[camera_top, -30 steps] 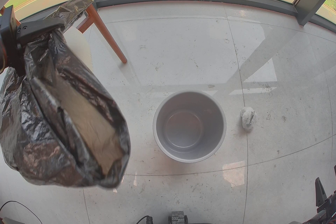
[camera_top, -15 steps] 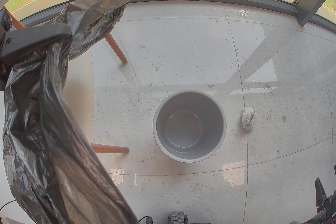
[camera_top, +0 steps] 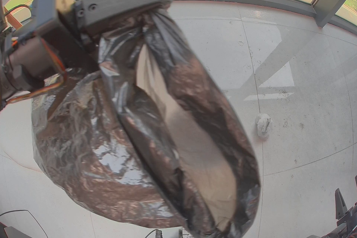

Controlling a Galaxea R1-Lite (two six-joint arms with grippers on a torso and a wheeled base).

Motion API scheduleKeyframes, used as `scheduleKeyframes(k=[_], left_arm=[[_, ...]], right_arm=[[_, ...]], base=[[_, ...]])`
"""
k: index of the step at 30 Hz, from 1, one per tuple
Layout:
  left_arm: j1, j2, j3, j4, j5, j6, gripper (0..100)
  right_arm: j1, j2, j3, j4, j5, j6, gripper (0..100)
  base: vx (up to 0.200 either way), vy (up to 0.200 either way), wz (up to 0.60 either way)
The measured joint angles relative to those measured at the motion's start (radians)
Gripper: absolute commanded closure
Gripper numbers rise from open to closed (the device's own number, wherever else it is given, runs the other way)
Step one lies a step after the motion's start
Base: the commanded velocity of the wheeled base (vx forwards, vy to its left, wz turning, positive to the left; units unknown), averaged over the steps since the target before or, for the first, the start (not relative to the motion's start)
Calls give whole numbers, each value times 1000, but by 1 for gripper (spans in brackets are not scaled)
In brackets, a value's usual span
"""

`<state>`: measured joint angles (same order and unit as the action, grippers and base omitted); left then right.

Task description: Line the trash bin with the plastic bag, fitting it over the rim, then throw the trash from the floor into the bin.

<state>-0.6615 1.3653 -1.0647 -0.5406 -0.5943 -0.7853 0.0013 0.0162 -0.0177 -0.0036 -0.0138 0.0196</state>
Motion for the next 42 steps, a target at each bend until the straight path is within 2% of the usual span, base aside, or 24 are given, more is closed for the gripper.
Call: scheduleKeyframes(k=[7,12,18,27,31,42], left_arm=[[-131,87,23,-86,51,-2,100],[-169,119,57,-96,53,-1,100],[-180,170,24,-131,53,-1,100],[-215,320,-135,-155,58,0,100],[-227,381,-161,-160,57,1,100],[-194,520,-204,-251,23,2,100]], right_arm=[[0,0,0,-1,0,2,0],[0,0,0,-1,-1,3,0],[0,0,0,-1,-2,4,0],[0,0,0,0,-2,5,0],[0,0,0,-1,-2,5,0],[0,0,0,-1,-2,4,0]], base=[[0,0,0],[0,0,0],[0,0,0],[0,0,0],[0,0,0],[0,0,0]])
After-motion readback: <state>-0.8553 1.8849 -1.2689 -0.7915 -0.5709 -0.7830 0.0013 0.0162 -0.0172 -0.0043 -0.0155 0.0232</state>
